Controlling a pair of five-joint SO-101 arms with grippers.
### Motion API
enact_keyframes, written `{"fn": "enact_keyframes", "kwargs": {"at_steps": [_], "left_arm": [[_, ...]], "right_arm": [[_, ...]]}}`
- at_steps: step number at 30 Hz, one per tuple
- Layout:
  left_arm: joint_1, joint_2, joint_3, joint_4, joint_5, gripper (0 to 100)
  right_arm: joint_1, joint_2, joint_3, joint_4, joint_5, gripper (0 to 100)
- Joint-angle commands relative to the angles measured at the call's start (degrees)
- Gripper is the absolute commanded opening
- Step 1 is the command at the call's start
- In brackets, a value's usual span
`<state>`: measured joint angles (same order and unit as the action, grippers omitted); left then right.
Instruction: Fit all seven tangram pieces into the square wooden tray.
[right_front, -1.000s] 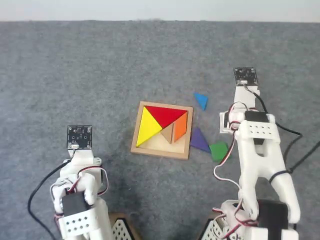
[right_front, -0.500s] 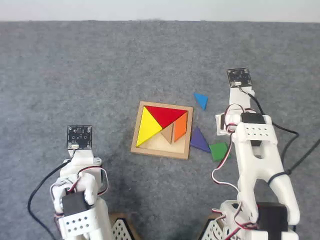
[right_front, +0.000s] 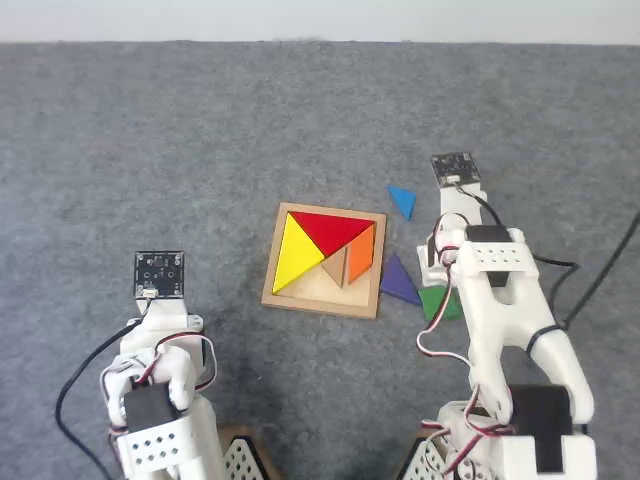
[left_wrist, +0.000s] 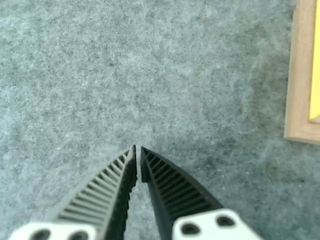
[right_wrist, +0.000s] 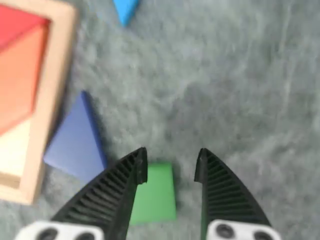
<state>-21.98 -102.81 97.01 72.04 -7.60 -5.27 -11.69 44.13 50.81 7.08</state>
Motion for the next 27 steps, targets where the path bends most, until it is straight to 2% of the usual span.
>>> {"fn": "enact_keyframes", "kwargs": {"at_steps": [1,4,8,16,27], "left_arm": [[-0.18,-1.05,-0.48,0.26,-0.53,2],[-0.18,-1.05,-0.48,0.26,-0.53,2],[-0.18,-1.05,-0.48,0.26,-0.53,2],[-0.18,-1.05,-0.48,0.26,-0.53,2],[-0.18,-1.05,-0.48,0.26,-0.53,2]], "right_arm": [[-2.15,-2.86,-1.93,6.46,2.73,17.2],[-6.55,-3.12,-1.58,10.51,5.1,17.3],[-8.92,-3.12,-0.7,10.24,3.43,17.3],[-4.0,1.8,-0.97,8.92,3.96,17.3],[-3.82,6.64,-1.32,6.73,5.1,17.4]]}}
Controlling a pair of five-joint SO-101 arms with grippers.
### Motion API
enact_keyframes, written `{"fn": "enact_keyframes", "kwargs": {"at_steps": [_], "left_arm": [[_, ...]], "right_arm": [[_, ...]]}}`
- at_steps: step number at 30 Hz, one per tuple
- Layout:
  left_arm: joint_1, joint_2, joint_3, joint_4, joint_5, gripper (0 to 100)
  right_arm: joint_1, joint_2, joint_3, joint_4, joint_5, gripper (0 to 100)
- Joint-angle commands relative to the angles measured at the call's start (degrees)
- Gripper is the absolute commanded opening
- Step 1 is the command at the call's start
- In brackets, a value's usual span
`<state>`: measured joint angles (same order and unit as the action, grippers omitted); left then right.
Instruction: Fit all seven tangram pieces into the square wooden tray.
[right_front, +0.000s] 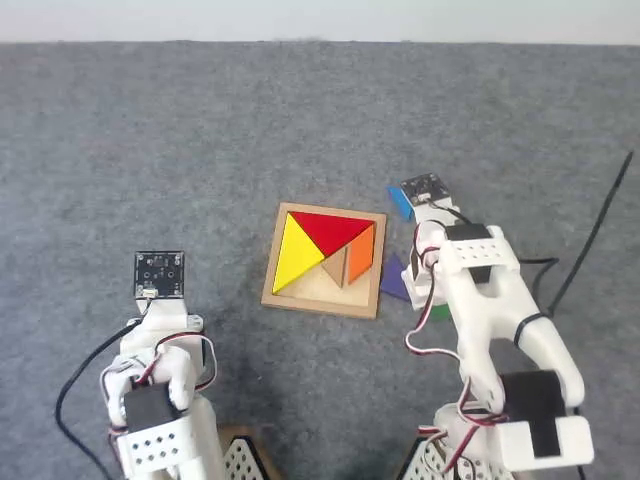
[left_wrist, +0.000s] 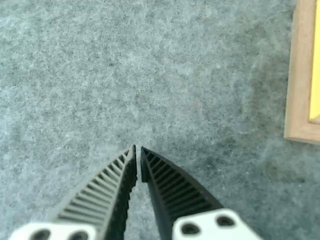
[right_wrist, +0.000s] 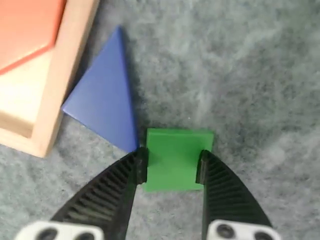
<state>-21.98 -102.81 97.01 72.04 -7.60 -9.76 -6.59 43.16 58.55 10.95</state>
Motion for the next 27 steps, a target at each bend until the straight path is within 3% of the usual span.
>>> {"fn": "enact_keyframes", "kwargs": {"at_steps": [1,4,12,27], "left_arm": [[-0.18,-1.05,-0.48,0.26,-0.53,2],[-0.18,-1.05,-0.48,0.26,-0.53,2],[-0.18,-1.05,-0.48,0.26,-0.53,2],[-0.18,-1.05,-0.48,0.26,-0.53,2]], "right_arm": [[0.84,1.54,-0.35,-1.01,1.23,17.4],[1.01,1.45,-0.18,-0.66,1.23,17.8],[0.84,1.54,0.09,-0.48,0.44,30.3],[-0.13,1.19,1.23,1.89,-0.09,30.1]]}}
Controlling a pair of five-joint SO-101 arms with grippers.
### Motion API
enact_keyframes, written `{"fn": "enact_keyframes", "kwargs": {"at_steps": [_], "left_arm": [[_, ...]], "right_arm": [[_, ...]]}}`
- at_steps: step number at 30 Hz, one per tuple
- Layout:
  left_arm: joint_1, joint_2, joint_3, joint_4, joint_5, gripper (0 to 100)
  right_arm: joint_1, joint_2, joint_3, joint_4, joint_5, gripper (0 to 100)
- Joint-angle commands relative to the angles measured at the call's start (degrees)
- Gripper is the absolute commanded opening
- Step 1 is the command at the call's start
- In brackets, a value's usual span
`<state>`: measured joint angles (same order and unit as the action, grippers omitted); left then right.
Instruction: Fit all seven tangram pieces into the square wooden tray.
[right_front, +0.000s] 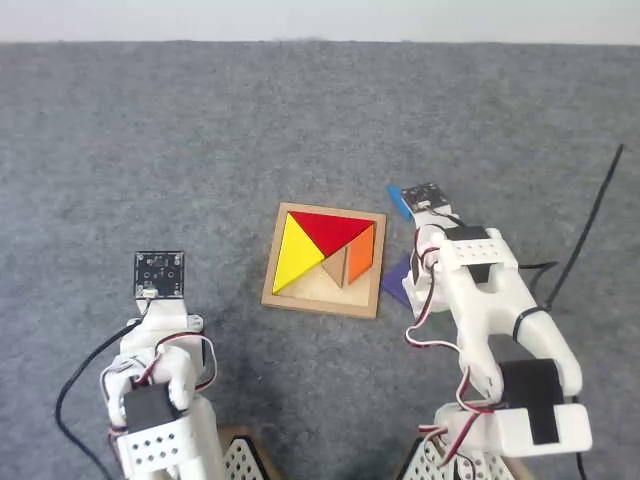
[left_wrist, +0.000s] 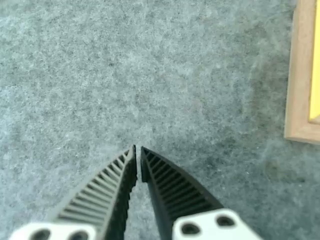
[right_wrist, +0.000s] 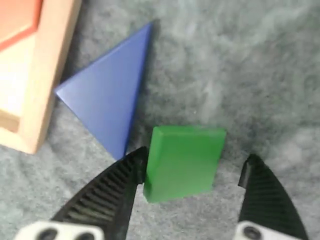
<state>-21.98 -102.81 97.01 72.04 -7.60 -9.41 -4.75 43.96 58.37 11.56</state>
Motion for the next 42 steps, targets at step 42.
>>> {"fn": "enact_keyframes", "kwargs": {"at_steps": [42], "left_arm": [[-0.18,-1.05,-0.48,0.26,-0.53,2]], "right_arm": [[-36.97,14.9,-36.75,12.88,0.44,14.3]]}}
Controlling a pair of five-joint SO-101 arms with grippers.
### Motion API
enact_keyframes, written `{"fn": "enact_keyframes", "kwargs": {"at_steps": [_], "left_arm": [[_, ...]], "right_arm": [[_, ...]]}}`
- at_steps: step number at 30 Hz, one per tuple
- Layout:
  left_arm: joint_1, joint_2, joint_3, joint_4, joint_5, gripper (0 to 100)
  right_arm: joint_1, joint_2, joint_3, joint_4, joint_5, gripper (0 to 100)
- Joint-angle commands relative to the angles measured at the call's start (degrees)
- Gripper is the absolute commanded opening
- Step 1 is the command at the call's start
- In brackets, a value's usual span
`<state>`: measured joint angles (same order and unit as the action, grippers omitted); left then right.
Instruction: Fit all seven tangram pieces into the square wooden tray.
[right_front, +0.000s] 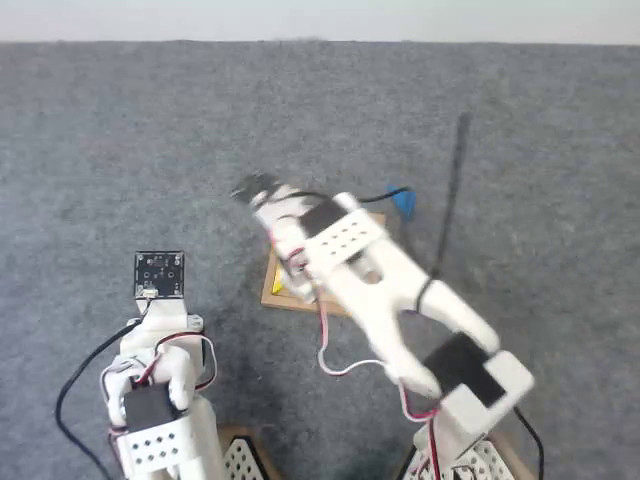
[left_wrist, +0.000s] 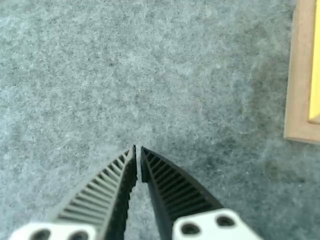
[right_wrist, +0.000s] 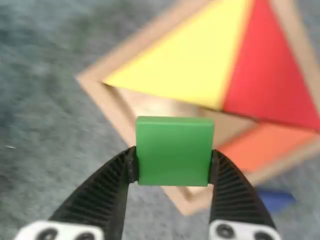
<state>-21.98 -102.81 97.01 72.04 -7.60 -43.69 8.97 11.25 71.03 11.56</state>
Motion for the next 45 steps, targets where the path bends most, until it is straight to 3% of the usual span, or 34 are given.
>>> {"fn": "enact_keyframes", "kwargs": {"at_steps": [1,11,19,26,34,40,45], "left_arm": [[-0.18,-1.05,-0.48,0.26,-0.53,2],[-0.18,-1.05,-0.48,0.26,-0.53,2],[-0.18,-1.05,-0.48,0.26,-0.53,2],[-0.18,-1.05,-0.48,0.26,-0.53,2],[-0.18,-1.05,-0.48,0.26,-0.53,2],[-0.18,-1.05,-0.48,0.26,-0.53,2],[-0.18,-1.05,-0.48,0.26,-0.53,2]], "right_arm": [[-2.77,1.63,-4.04,0.22,1.14,14.3],[-2.59,4.79,-3.87,0.22,1.93,15.4],[-2.33,8.13,-4.66,-1.19,2.02,33.2],[3.82,8.22,-6.33,-1.27,1.85,33.2],[2.24,4.97,-7.65,-0.84,1.67,33.2],[3.82,0.57,-5.19,-1.45,1.67,24.9],[6.02,0.57,-5.1,-2.86,1.49,23.6]]}}
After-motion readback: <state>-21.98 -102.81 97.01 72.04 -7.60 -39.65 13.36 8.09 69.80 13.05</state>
